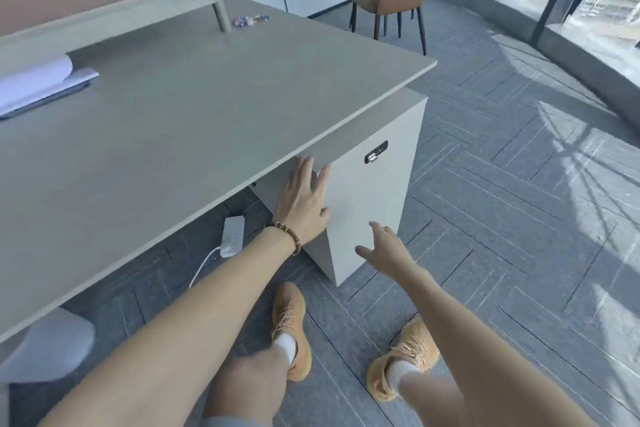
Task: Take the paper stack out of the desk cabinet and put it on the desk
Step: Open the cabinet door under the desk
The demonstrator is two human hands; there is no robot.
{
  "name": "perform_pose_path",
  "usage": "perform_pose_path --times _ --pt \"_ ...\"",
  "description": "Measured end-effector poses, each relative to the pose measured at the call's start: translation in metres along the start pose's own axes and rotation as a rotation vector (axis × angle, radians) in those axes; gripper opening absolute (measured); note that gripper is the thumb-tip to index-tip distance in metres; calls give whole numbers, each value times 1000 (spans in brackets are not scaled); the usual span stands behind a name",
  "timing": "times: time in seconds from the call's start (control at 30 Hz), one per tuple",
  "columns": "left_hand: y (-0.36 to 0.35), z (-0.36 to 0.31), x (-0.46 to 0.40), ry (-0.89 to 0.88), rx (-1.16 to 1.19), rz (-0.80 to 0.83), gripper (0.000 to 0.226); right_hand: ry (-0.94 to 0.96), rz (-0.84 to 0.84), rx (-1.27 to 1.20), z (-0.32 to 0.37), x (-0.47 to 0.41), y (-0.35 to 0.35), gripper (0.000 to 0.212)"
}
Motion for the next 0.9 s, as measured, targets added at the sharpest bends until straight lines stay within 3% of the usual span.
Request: perform_pose_path --times 0.2,0.37,0.6,0.7,0.9 --pt "-24 13 -40 -33 -108 -14 97 4 -31 -158 10 -46 -26 85" --pt "-41 18 -48 -14 -89 -96 101 28 -84 -289 12 -78 -49 105" --pt "-49 18 -50 -9 -66 -211 103 -84 -201 -518 9 -100 -70 136" --pt "-50 19 -51 2 -47 -205 104 -127 -272 -573 15 -105 -75 134" --pt "-47 16 -50 17 -61 -159 105 -119 -329 -408 11 -106 -73 128"
Point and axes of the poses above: each hand's wrist, its own x-axis away from the middle knuckle, its own y-axis out of the back of the hand, z = x × y, the point moved 5 cm from there along -x, towards the middle knuckle, and after that the axes turned 11 degrees about -x, right-handed, at the moved point
